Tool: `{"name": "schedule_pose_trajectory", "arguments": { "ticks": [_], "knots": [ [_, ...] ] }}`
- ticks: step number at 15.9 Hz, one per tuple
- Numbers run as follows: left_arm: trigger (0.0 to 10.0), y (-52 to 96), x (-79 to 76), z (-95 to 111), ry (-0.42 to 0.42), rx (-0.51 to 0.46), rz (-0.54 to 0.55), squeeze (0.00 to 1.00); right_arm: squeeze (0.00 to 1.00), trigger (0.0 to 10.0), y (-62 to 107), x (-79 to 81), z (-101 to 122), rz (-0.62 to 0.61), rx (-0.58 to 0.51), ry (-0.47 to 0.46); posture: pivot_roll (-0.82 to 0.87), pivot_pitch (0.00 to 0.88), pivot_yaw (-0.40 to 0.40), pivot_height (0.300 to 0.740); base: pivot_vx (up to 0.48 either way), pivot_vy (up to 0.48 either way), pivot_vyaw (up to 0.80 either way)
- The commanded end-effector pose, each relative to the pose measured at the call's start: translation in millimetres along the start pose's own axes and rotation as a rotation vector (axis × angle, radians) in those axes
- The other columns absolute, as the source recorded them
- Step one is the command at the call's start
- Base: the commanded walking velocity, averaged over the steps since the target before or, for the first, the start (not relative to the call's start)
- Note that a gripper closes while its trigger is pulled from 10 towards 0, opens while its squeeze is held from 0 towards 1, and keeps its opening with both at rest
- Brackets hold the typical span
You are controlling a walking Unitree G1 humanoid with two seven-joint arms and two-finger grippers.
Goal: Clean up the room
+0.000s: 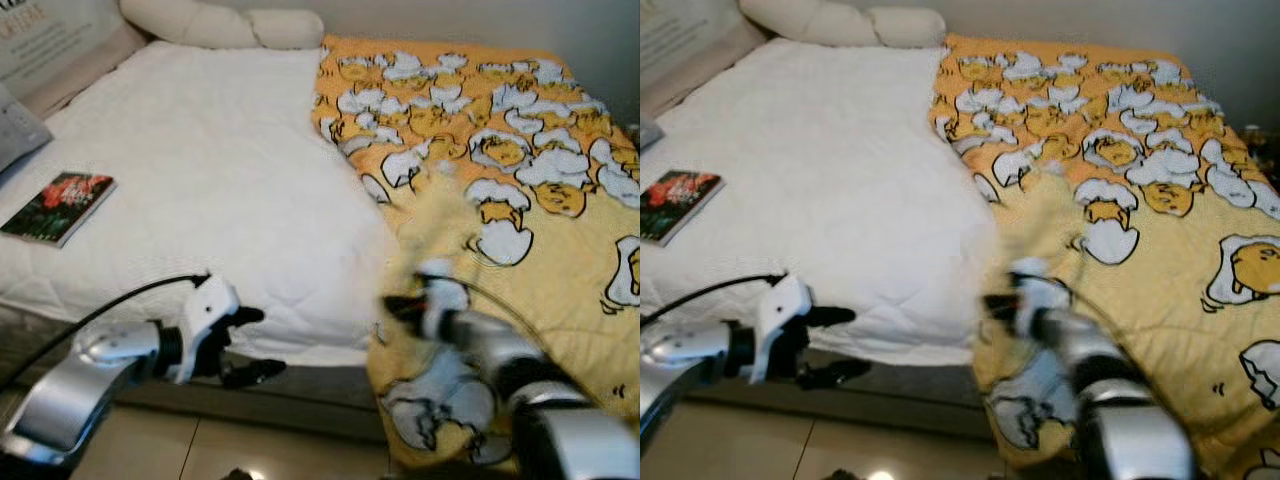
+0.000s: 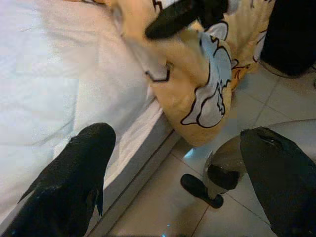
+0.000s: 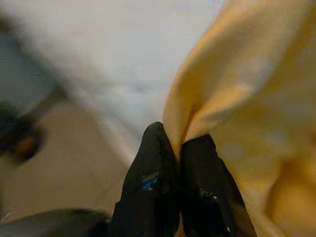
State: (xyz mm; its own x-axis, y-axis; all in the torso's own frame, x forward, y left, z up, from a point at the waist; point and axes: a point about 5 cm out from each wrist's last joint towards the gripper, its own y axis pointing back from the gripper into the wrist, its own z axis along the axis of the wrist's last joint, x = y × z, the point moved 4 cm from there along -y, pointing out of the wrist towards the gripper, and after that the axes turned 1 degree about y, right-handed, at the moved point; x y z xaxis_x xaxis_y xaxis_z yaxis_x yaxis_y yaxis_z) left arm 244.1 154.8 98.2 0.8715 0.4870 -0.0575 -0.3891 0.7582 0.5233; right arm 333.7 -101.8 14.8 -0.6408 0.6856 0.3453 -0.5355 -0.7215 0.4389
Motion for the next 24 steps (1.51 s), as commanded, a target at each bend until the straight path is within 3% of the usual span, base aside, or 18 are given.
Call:
{"name": "schedule_pose_trajectory", "arguments": {
  "ticks": [1, 3, 5, 6, 7, 10, 15, 16, 17, 18, 19, 24],
  "knots": [
    [10.0, 3.7, 0.0, 4, -0.01, -0.011, 0.007, 0.96, 0.0, 0.0, -11.3, 24.2, 7, 0.134, 0.002, 0.072, -0.04, 0.0, -0.011, 0.74, 0.0, 0.0, 0.0],
    [10.0, 4.4, -1.9, 2, -0.007, -0.007, 0.006, 0.96, 0.0, 0.0, -20.9, 60.5, 10, 0.32, -0.002, 0.139, -0.03, 0.0, -0.012, 0.74, 0.0, 0.0, 0.0],
    [10.0, 4.6, -3.1, 1, -0.005, -0.007, 0.005, 0.96, 0.0, 0.0, -20.4, 81.4, 15, 0.436, -0.02, 0.17, -0.03, 0.0, -0.012, 0.74, 0.0, 0.0, 0.0],
    [10.0, 4.5, -4.2, 1, -0.002, -0.007, 0.002, 0.96, 0.0, 0.0, -16.9, 92.8, 20, 0.508, -0.032, 0.175, -0.03, 0.0, -0.013, 0.74, 0.0, 0.0, 0.0],
    [10.0, 3.6, -8.9, 1, 0.008, -0.005, -0.021, 0.96, 0.0, 0.0, -2.0, 112.8, 26, 0.67, -0.036, 0.163, -0.04, 0.0, -0.012, 0.74, 0.0, 0.0, 0.0],
    [10.0, 3.5, -17.9, -4, 0.033, 0.015, -0.068, 0.96, 0.0, 0.0, 27.4, 129.2, 14, 0.858, 0.059, 0.139, -0.04, 0.0, -0.009, 0.74, 0.0, 0.0, 0.0],
    [10.0, 6.0, -22.3, -5, 0.047, 0.025, -0.089, 0.96, 0.0, 0.0, 45.9, 132.9, 2, 0.869, 0.13, 0.136, -0.04, 0.0, -0.01, 0.74, 0.0, 0.0, 0.0],
    [10.0, 7.8, -21.8, -6, 0.044, 0.032, -0.082, 0.96, 0.0, 4.6, 43.4, 128.4, -1, 0.812, 0.136, 0.167, -0.03, 0.0, -0.015, 0.74, 0.0, 0.0, 0.0],
    [10.0, 8.8, -21.2, -7, 0.043, 0.034, -0.077, 0.96, 0.0, 10.0, 40.7, 126.7, -1, 0.793, 0.135, 0.168, -0.03, 0.0, -0.015, 0.74, 0.0, 0.0, 0.0],
    [10.0, 9.3, -20.8, -7, 0.041, 0.035, -0.073, 0.96, 0.0, 10.0, 40.2, 126.6, -1, 0.791, 0.136, 0.163, -0.02, 0.0, -0.017, 0.74, 0.0, 0.0, 0.0],
    [10.0, 10.5, -20.0, -7, 0.04, 0.038, -0.068, 0.96, 1.0, 10.0, 37.6, 125.6, 1, 0.77, 0.13, 0.145, -0.02, 0.0, -0.017, 0.74, 0.0, 0.0, 0.0],
    [10.0, 12.8, -17.9, -8, 0.041, 0.043, -0.058, 0.96, 1.0, 10.0, 36.2, 130.5, 5, 0.784, 0.128, 0.103, -0.01, 0.0, -0.02, 0.74, 0.0, 0.0, 0.0]
  ]
}}
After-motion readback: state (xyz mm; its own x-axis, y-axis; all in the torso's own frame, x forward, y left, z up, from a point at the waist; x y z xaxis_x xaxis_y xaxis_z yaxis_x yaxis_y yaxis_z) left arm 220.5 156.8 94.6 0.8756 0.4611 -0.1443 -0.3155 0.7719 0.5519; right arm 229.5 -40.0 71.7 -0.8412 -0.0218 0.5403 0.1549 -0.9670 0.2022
